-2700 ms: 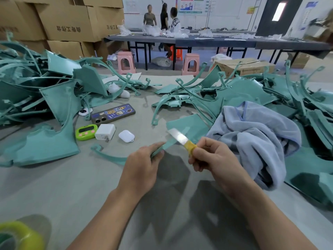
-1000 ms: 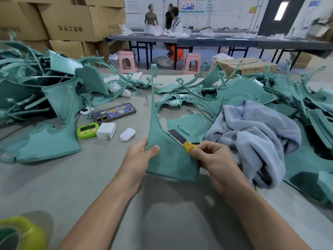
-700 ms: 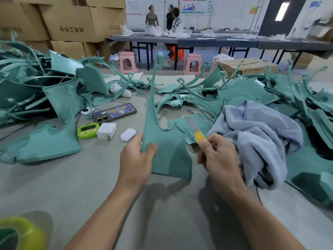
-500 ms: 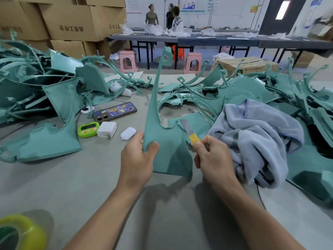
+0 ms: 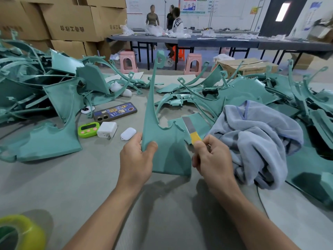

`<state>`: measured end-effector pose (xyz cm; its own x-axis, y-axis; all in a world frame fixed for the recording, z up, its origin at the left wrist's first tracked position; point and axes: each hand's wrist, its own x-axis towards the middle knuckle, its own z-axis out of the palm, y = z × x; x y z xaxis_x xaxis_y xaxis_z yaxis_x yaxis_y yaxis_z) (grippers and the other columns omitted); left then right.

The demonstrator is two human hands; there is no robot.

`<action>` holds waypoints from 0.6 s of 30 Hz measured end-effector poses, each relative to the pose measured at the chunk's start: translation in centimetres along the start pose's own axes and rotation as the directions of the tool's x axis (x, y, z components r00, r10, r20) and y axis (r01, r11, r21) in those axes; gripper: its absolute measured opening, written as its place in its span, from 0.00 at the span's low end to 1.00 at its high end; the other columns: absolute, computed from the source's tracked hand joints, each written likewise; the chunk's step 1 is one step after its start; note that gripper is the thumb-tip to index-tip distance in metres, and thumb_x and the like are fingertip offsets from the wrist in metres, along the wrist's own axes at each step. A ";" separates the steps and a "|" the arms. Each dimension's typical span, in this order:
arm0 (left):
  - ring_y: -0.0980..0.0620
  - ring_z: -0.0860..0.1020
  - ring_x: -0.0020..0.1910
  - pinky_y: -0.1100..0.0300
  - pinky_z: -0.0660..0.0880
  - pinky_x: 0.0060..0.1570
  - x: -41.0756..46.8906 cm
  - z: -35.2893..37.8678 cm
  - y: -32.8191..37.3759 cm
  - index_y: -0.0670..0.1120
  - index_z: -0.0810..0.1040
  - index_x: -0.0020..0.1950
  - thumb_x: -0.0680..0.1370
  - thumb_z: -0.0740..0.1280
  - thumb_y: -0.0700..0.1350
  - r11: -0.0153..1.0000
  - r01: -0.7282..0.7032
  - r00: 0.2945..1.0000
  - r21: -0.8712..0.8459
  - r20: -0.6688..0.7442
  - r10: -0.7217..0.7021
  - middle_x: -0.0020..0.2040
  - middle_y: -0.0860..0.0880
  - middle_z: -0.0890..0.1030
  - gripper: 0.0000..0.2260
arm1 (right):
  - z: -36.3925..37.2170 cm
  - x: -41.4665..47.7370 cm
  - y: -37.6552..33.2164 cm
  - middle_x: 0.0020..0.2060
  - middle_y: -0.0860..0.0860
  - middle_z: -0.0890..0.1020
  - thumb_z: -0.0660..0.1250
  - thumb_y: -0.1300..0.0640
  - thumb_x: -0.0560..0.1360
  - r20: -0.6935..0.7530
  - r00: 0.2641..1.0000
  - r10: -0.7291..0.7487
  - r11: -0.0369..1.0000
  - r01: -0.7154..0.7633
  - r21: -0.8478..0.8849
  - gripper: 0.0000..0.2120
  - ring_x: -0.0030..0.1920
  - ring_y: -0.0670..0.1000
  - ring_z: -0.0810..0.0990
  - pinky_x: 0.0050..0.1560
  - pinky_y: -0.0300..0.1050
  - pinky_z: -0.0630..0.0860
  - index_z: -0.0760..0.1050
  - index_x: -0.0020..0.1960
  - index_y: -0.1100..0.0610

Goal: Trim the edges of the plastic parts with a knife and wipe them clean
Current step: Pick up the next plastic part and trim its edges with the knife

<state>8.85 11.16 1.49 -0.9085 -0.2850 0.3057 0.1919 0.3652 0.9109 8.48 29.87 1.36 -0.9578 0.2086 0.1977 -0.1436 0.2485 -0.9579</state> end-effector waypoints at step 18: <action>0.41 0.85 0.46 0.38 0.80 0.50 0.4 0.0 -0.3 0.53 0.83 0.49 0.74 0.66 0.53 0.986 0.130 0.987 -0.103 0.105 -0.119 0.44 0.49 0.87 0.09 | -0.2 -0.2 -0.8 0.24 0.47 0.71 0.68 0.53 0.79 0.041 0.984 -0.173 0.944 0.177 -0.277 0.16 0.27 0.46 0.64 0.31 0.47 0.64 0.67 0.36 0.54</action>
<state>8.44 10.94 1.39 -0.9589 -0.2315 0.1640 0.1094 0.2317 0.9666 8.88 29.82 2.08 -0.9281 0.1233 0.3514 -0.2365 0.5338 -0.8119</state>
